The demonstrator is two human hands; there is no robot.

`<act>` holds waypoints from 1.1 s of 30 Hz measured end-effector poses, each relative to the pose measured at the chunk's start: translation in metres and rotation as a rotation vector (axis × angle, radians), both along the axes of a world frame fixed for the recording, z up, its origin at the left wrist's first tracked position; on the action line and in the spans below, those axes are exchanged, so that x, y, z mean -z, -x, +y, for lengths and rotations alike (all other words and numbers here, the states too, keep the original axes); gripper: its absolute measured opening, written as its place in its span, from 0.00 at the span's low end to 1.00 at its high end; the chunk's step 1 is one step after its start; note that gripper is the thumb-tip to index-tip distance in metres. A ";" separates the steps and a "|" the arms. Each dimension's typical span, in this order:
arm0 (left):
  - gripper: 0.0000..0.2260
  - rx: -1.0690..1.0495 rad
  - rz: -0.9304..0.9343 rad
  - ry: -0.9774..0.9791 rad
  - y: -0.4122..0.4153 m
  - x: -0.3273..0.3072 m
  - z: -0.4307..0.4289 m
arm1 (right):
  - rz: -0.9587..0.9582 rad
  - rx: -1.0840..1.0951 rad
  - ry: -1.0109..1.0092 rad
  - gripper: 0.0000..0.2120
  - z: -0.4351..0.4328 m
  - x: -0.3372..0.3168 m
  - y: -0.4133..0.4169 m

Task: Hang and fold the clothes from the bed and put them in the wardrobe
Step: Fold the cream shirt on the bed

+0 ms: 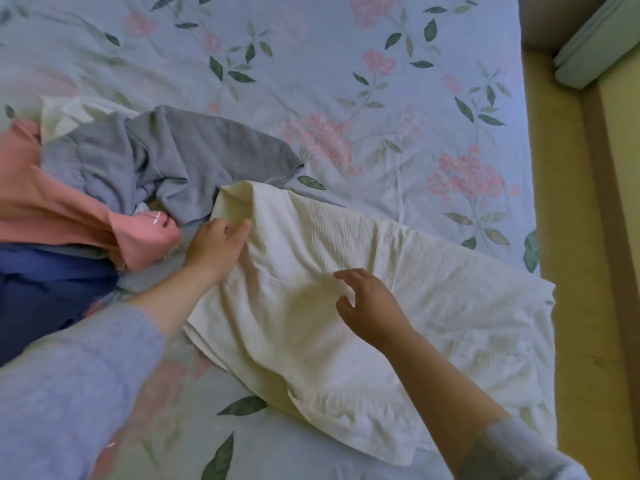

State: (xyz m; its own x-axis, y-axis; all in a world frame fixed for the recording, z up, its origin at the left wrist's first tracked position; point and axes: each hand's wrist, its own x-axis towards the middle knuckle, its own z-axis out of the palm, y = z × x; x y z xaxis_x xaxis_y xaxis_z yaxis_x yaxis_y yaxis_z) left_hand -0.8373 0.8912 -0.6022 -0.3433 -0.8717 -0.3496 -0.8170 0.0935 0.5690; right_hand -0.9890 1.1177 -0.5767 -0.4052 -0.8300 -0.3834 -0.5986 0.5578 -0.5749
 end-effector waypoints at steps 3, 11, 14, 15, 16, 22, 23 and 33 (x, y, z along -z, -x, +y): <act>0.26 -0.029 -0.002 -0.132 0.011 0.009 -0.024 | -0.008 0.071 0.038 0.22 -0.033 0.006 -0.003; 0.26 -0.283 0.541 -0.718 0.055 0.018 -0.080 | -0.087 0.258 0.121 0.21 -0.100 0.033 -0.005; 0.17 -0.254 0.566 -0.560 0.055 0.027 -0.098 | -0.086 0.284 0.117 0.19 -0.107 0.042 -0.008; 0.12 -0.228 0.554 -0.571 0.052 0.029 -0.105 | -0.104 0.288 0.105 0.19 -0.108 0.045 -0.011; 0.10 -0.186 0.508 -0.599 0.047 0.032 -0.114 | -0.120 0.284 0.091 0.19 -0.108 0.047 -0.013; 0.25 0.056 0.135 -0.554 0.034 0.043 -0.114 | -0.121 0.264 0.061 0.19 -0.117 0.053 -0.004; 0.23 0.088 0.115 -0.575 0.030 0.044 -0.110 | -0.142 0.256 0.061 0.20 -0.118 0.054 -0.006; 0.31 0.126 0.171 -0.938 -0.026 0.048 -0.072 | -0.190 0.215 0.010 0.26 -0.121 0.061 0.001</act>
